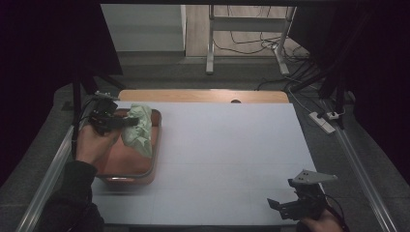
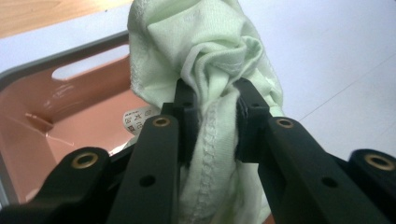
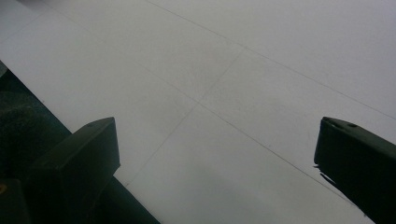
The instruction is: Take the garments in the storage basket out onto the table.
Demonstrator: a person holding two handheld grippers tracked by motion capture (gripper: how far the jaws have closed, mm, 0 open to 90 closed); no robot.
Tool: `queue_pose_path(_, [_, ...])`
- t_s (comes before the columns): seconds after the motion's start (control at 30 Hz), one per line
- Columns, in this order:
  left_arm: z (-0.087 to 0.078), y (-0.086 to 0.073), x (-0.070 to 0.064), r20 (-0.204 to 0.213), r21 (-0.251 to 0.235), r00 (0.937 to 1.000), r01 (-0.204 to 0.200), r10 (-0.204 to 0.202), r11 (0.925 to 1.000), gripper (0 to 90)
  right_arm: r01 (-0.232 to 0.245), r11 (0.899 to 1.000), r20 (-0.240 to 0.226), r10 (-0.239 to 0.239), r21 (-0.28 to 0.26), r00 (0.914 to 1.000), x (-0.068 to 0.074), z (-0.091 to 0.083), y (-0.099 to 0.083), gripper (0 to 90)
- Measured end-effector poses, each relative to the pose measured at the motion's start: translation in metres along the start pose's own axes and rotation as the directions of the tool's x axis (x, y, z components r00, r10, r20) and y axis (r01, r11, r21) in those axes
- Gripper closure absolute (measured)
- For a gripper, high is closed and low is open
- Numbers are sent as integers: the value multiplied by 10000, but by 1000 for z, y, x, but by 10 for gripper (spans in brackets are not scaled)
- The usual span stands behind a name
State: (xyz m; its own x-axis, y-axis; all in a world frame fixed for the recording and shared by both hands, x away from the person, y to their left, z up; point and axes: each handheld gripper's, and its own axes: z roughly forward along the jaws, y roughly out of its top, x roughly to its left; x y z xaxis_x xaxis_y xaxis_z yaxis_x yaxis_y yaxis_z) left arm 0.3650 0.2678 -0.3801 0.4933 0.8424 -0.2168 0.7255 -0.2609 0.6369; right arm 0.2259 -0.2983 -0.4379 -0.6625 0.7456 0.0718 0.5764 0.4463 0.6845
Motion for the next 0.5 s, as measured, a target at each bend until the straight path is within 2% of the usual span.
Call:
queue_pose_path(0.27, [-4,13,-12,256,-52,9994,-246,247,9997,740,-33,10000,-7,33,3,10000,0,0,0,3])
queue_pose_path(0.5, [1,23,-24,384,-13,9978,-536,536,9986,739,12,10000,-20,-12,11,10000,0,0,0,3])
